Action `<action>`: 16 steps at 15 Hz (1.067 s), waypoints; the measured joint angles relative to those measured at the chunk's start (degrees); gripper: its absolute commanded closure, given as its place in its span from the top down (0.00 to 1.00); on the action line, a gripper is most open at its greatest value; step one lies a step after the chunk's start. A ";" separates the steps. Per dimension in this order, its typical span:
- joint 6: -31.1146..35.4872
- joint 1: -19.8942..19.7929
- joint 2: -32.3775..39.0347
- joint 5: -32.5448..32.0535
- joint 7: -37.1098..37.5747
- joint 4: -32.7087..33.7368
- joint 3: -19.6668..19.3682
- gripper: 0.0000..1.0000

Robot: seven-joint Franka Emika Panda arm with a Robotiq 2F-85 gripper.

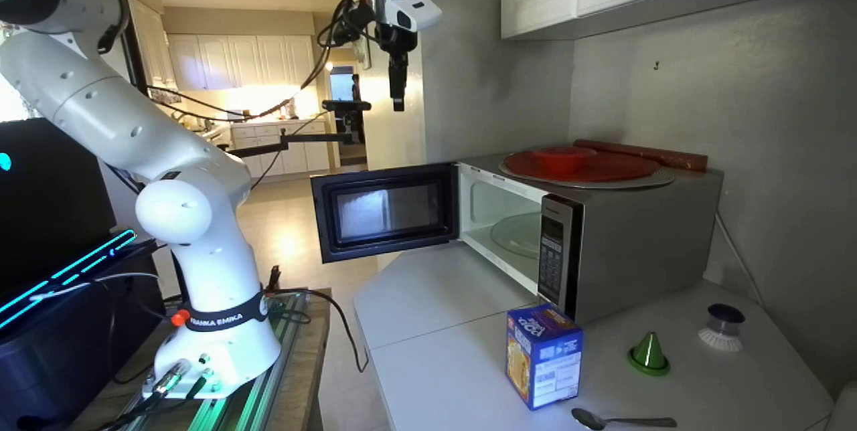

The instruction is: Put the red bowl in the microwave.

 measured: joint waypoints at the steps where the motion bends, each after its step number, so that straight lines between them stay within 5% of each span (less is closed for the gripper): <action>1: 0.10 -0.01 0.16 0.00 -0.10 0.04 0.00 1.00; 9: 11.21 0.29 13.02 7.33 -0.05 9.40 1.56 1.00; 16: 20.59 0.40 28.77 7.67 2.45 21.28 4.12 1.00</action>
